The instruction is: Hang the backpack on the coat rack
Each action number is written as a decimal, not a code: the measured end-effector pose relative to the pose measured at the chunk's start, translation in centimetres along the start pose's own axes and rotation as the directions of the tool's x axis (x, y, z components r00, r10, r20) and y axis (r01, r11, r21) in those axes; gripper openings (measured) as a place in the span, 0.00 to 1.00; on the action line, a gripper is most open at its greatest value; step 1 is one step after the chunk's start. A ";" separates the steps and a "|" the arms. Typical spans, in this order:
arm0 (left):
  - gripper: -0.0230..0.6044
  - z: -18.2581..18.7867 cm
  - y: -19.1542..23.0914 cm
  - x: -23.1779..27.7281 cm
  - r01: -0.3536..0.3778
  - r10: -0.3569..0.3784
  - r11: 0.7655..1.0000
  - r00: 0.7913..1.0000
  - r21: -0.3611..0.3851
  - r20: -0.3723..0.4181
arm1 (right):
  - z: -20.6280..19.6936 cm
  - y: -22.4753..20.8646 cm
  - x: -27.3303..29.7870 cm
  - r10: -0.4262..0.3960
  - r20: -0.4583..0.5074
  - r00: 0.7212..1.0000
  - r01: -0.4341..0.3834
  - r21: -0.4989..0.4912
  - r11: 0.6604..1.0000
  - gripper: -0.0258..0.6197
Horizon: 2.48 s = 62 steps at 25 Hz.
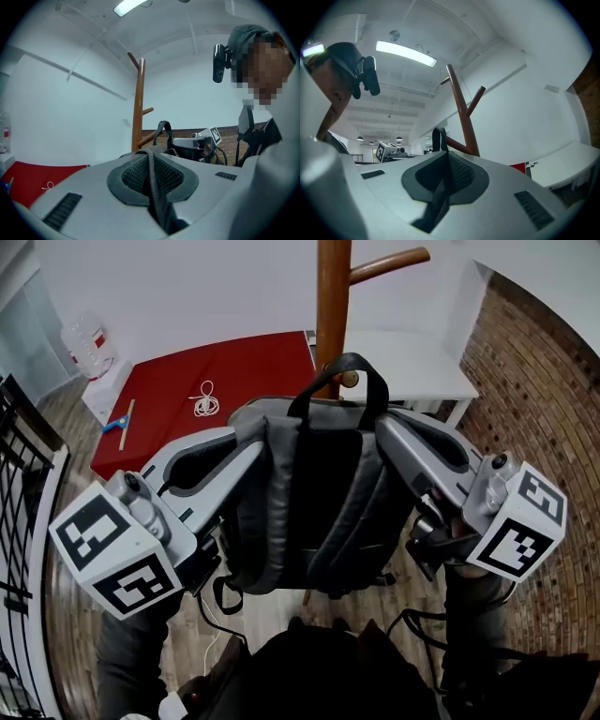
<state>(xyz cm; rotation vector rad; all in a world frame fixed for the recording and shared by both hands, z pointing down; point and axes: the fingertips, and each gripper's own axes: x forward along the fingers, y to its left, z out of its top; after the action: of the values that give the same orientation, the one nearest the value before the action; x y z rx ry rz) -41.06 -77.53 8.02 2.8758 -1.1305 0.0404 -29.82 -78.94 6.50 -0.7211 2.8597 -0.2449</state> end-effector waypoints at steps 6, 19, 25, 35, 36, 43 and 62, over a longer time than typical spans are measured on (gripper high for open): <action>0.11 -1.7 0.3 1.3 -0.008 0.008 0.999 1.000 -0.031 -0.006 | -1.4 -1.5 -0.2 0.009 -0.015 1.000 -0.009 0.026 1.000 0.06; 0.11 -0.5 -0.9 -0.2 -0.037 0.039 0.997 0.999 -0.062 0.030 | -0.3 0.6 -0.8 0.022 -0.004 1.000 -0.022 0.024 0.999 0.06; 0.11 -4.4 -3.4 -2.9 -0.015 0.016 1.000 0.997 -0.018 0.077 | -4.2 3.7 -3.0 -0.005 0.042 0.999 0.008 -0.075 0.997 0.07; 0.11 -4.2 -6.6 -7.3 0.001 -0.009 0.999 0.986 0.052 0.165 | -4.6 9.3 -5.0 -0.051 0.099 0.994 0.065 -0.149 0.987 0.06; 0.11 -4.2 -7.5 -7.7 -0.002 -0.008 0.998 0.985 0.057 0.172 | -4.6 10.0 -5.7 -0.047 0.104 0.993 0.063 -0.152 0.986 0.06; 0.11 -6.1 -14.0 -12.2 -0.062 0.048 0.996 0.979 0.064 0.197 | -6.6 15.7 -10.5 -0.016 0.105 0.994 0.033 -0.168 0.985 0.06; 0.11 -22.7 -20.4 -20.9 -0.163 0.171 0.984 0.974 -0.065 0.149 | -23.6 23.3 -15.9 -0.043 0.001 0.999 0.043 -0.103 0.994 0.06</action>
<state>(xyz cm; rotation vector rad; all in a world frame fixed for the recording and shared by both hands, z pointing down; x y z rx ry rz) -42.56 -47.07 29.01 2.7710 -1.3761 -0.2060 -31.66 -48.30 26.76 -0.8029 2.8778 -0.1037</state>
